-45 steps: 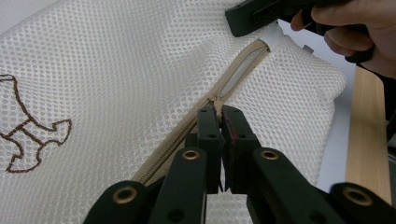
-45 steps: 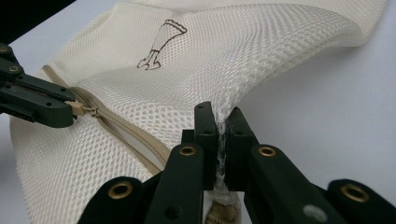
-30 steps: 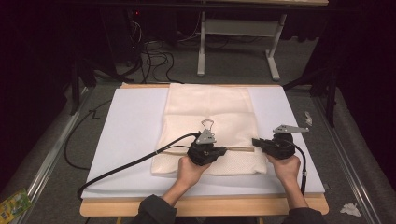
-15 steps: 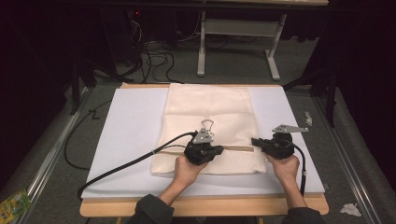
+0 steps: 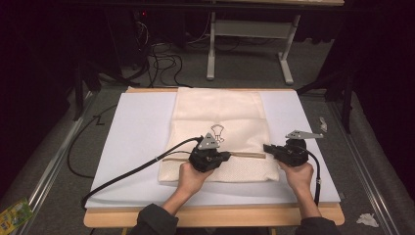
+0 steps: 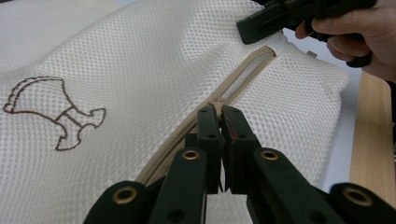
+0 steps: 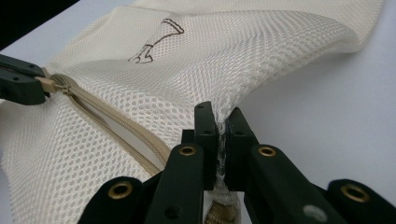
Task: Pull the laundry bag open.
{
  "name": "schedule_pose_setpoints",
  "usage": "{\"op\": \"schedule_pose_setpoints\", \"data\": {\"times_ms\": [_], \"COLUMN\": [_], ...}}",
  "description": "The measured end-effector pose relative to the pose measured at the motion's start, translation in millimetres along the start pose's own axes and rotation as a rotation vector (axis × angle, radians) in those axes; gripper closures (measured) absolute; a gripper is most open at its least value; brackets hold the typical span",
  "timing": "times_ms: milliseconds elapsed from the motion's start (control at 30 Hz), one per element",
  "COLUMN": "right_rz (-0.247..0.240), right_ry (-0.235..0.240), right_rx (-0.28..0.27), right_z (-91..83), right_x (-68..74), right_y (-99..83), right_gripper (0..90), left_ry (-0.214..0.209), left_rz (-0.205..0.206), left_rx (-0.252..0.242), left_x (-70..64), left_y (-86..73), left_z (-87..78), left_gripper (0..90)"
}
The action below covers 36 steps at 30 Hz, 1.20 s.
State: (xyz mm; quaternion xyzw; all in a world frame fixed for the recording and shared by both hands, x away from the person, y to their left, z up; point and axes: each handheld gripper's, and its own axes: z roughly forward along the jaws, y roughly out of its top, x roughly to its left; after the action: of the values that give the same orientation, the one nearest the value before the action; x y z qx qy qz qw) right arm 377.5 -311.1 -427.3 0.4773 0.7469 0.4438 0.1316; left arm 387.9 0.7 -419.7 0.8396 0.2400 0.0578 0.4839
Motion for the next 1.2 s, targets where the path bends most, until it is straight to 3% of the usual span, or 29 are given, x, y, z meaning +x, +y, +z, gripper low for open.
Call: {"op": "schedule_pose_setpoints", "data": {"times_ms": [1200], "right_rz": [0.004], "right_ry": [-0.011], "right_rx": [-0.007], "right_z": [-1.6], "right_x": [0.3], "right_y": [-0.1], "right_gripper": [87.7], "left_ry": [0.022], "left_rz": [0.001], "left_rx": [-0.001], "left_x": [3.3], "left_y": [-6.8], "left_z": [-17.7], "left_gripper": [87.0]}}
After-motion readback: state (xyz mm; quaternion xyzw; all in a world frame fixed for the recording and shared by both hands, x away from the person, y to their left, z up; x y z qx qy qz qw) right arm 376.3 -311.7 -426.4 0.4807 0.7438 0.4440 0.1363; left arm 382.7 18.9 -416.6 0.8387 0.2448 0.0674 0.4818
